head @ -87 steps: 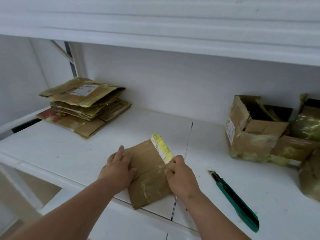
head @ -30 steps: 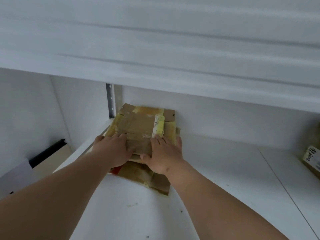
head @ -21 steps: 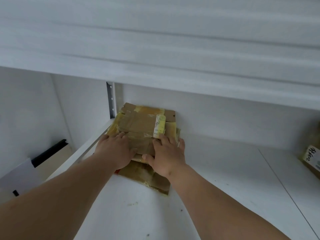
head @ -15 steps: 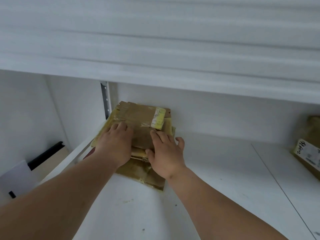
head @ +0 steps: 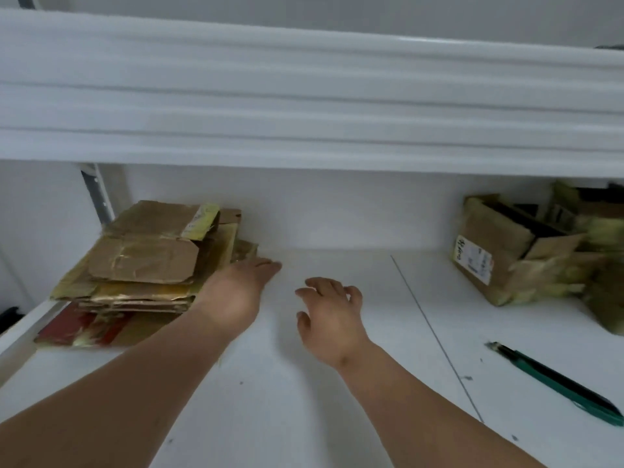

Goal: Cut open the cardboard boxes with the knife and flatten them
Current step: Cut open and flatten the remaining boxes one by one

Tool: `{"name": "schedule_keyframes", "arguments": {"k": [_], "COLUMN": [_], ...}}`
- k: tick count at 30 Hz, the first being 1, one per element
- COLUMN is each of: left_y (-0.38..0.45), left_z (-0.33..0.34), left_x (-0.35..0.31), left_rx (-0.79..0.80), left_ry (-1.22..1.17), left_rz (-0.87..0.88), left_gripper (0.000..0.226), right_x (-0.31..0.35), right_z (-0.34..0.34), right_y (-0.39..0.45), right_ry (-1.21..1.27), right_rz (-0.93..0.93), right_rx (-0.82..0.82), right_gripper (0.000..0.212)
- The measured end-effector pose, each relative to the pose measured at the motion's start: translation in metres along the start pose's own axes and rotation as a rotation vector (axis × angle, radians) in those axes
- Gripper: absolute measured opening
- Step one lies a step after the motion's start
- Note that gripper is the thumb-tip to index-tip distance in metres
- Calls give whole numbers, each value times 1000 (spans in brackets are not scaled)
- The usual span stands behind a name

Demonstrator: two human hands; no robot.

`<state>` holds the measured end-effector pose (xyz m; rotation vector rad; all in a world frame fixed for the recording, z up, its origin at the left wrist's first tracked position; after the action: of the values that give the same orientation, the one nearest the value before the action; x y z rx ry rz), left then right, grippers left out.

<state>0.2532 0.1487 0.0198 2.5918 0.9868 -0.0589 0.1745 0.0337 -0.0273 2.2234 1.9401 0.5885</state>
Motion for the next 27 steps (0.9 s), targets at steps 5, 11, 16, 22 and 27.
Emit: {"name": "schedule_keyframes", "arguments": {"k": [5,11,16,22,27], "left_y": [22,49,62,79,105], "left_z": [47,90,121,144,140], "left_x": [-65,-176,-252,-297,-327], "left_rx": [-74,-26,110,193,120], "left_ry": [-172,-201,-266,-319,-257], "left_rz": [46,38,-61,-124,9], "left_gripper": [54,41,36,43,63], "right_x": [-89,-216,-297,-340,-369], "right_z": [-23,-60,-75,-79,-88], "right_y": [-51,-120,-167,-187,-183], "right_ry": [-24,-76,-105,-105,-237], "right_rz": [73,258,388,388,416], "right_rx": [78,136,252,301,328], "right_gripper": [44,47,49,42,36]}}
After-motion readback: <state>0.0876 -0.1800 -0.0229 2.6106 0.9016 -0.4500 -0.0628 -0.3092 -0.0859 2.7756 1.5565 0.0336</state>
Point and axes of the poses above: each hand's wrist, its own y-axis towards the middle knuckle, its own z-axis out of the palm, x = y × z, the point moved 7 cm from there along y, towards the middle knuckle, and after that the axes turned 4 degrees about -z, right-handed, at the moved point
